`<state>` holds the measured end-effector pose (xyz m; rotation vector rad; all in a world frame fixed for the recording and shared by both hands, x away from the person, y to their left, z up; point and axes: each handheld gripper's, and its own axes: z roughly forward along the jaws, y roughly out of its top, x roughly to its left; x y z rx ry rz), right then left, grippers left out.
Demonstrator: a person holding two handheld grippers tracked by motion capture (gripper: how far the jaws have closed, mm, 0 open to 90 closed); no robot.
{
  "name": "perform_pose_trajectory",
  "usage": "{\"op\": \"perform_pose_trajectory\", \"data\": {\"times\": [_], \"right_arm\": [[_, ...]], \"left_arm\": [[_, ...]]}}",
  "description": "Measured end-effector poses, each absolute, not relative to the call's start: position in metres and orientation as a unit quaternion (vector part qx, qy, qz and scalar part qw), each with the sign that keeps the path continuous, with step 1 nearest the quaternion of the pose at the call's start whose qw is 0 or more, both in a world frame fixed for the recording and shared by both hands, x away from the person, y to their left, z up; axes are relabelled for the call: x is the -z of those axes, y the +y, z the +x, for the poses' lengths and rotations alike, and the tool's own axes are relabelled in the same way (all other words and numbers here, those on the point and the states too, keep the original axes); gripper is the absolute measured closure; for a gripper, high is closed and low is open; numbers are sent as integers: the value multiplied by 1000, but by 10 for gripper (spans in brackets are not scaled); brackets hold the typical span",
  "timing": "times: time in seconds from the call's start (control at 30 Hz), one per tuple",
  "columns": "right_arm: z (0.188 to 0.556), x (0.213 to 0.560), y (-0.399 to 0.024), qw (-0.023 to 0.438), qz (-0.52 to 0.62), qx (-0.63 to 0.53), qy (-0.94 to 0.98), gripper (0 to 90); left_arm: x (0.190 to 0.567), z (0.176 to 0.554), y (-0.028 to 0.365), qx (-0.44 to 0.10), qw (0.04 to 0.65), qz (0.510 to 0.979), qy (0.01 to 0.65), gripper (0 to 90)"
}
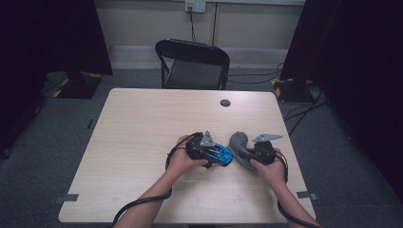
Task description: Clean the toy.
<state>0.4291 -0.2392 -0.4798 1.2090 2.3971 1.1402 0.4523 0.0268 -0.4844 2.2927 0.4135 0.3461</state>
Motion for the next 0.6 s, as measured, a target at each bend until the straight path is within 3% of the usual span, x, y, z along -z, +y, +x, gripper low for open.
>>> {"op": "perform_pose_trajectory", "data": {"times": [0.6], "right_arm": [[404,481,-245,77,399,-399,822,732]], "left_arm": [[484,452,26,-137,382,900,161,154]]}}
